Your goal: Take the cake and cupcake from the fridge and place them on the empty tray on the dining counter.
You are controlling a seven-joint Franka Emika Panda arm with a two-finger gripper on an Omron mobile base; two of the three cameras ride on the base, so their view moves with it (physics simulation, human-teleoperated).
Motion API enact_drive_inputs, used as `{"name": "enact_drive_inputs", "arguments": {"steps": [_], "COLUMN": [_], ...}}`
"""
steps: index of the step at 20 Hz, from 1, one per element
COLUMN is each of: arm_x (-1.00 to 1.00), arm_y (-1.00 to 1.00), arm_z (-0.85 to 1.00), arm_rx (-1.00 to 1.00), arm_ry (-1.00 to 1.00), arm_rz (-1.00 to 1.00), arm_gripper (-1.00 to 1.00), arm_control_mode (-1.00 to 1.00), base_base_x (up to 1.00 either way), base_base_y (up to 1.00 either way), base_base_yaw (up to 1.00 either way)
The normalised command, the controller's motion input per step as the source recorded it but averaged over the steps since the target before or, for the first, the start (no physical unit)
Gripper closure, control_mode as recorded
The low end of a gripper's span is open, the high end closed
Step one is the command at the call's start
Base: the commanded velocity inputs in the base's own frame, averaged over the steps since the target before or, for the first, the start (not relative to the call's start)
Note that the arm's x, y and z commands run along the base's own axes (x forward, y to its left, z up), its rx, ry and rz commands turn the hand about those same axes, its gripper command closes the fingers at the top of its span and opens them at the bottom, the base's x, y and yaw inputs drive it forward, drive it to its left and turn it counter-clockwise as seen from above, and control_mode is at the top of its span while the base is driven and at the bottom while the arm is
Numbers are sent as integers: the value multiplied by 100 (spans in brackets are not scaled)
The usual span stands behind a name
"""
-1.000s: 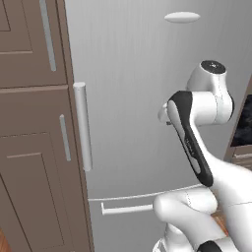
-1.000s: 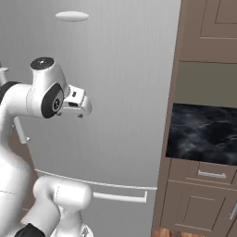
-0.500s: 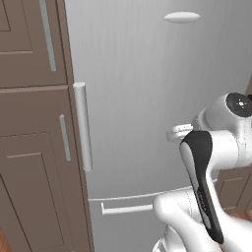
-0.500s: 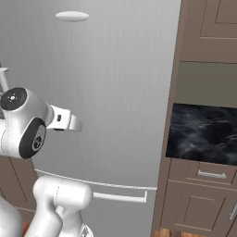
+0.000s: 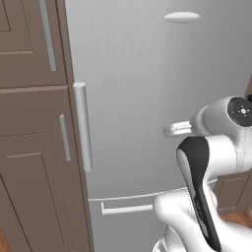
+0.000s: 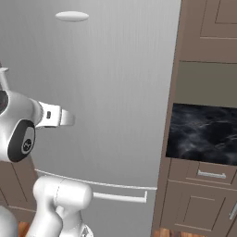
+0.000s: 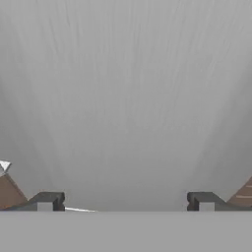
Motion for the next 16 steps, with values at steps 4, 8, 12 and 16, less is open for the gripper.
{"name": "enact_drive_inputs", "arguments": {"steps": [4,8,12,16], "arm_x": [0,0,0,0], "arm_y": [0,0,0,0], "arm_z": [0,0,0,0], "arm_rx": [0,0,0,0], "arm_ry": [0,0,0,0], "arm_rz": [0,0,0,0], "arm_gripper": [-100,-100,-100,-100], "arm_control_mode": [100,100,100,100], "base_base_x": [-75,-96,-70,-19], "base_base_y": [21,73,100,100], "base_base_yaw": [0,-1,0,0]}}
